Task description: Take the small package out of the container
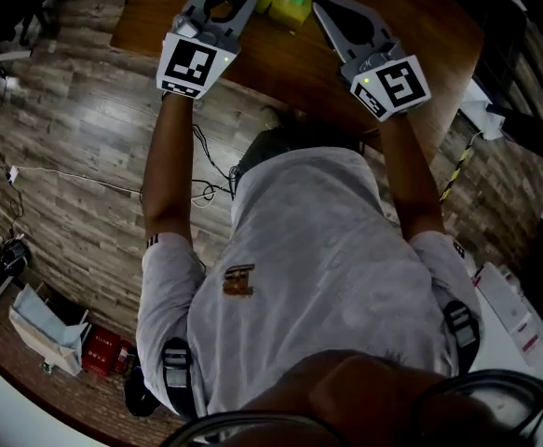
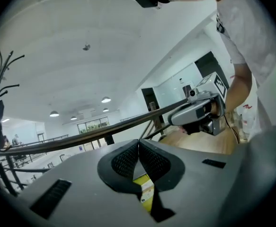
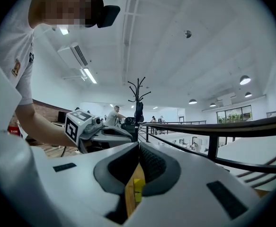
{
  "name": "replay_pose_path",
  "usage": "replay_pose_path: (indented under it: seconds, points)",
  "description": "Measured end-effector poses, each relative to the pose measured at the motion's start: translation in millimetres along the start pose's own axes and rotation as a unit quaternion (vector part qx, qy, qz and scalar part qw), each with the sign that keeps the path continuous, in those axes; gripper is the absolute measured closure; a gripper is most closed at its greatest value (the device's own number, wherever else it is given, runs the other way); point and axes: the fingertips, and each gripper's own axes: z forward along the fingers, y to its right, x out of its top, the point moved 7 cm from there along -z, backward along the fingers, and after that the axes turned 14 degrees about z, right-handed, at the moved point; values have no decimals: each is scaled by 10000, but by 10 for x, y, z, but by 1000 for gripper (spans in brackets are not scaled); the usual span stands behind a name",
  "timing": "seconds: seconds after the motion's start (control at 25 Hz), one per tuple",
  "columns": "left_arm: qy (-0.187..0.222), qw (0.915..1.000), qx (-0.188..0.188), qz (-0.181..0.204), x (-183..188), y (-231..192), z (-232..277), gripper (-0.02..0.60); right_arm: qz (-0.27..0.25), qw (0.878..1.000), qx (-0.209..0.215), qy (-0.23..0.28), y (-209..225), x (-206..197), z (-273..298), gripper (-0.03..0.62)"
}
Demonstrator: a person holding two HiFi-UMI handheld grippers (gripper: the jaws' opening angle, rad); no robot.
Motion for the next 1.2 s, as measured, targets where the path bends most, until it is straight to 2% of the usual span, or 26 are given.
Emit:
replay_pose_path:
  seconds: [0.12, 0.24, 0.48, 0.6, 0.8, 1.2]
  points:
    - [-249, 9987, -360, 265, -96, -13, 212, 561, 21, 10000, -56, -19, 116, -21, -5, 562]
    - [-538, 9935, -808, 595, -201, -5, 411, 560, 80, 9999, -120, -1, 252, -21, 18, 562]
    - [-1022, 9708, -1733, 1305, -326, 99, 826, 475, 198, 9997, -158, 46, 490, 7, -22, 562]
    - [-1251, 9536, -2181, 1654, -417, 152, 1019, 432, 253, 9996, -139, 20, 575, -20, -30, 562]
    - [-1655, 9177, -2905, 2147, -614, 267, 1313, 373, 372, 9992, -119, -28, 710, -98, -54, 562]
    - [-2088, 8602, -3932, 2486, -1015, 429, 1951, 333, 563, 9982, -129, -178, 1098, -191, -108, 562]
